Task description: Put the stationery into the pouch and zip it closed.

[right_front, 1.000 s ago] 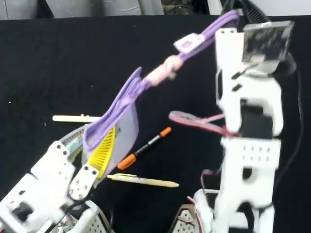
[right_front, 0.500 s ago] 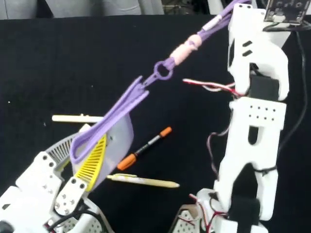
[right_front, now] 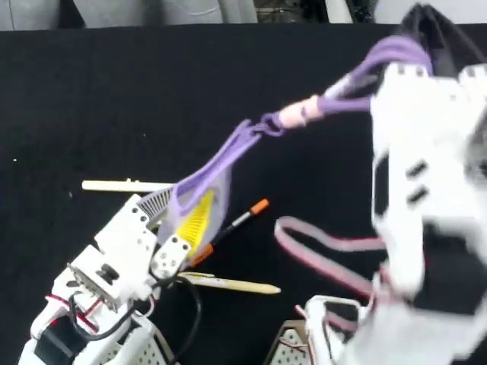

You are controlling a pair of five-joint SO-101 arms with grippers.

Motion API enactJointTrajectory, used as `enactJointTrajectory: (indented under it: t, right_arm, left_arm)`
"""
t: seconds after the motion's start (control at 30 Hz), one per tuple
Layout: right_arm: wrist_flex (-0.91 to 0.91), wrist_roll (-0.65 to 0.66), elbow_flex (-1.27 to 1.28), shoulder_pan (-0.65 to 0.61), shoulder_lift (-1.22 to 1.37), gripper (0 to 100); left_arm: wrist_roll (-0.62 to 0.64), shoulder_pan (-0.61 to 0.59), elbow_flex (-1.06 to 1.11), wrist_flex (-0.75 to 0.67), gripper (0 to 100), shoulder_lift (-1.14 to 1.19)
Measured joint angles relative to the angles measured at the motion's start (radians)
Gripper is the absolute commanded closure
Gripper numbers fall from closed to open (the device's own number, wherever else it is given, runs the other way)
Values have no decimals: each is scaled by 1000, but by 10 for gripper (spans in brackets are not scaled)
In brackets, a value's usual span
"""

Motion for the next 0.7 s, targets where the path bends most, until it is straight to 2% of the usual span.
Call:
enactJointTrajectory:
  t: [0.13,0.23,0.6,0.7]
  right_arm:
    - [21,11,-8,-11,-89,987]
    - [21,44,-11,-20,-97,987]
    - [21,77,-11,-25,-97,987]
    - [21,78,-11,14,-97,987]
  left_arm:
    - [75,-5,-9,68,689,0]
    - [77,-3,-52,112,690,0]
    - [-12,-9,-342,321,695,-2]
    - [-12,-69,-482,368,695,-3]
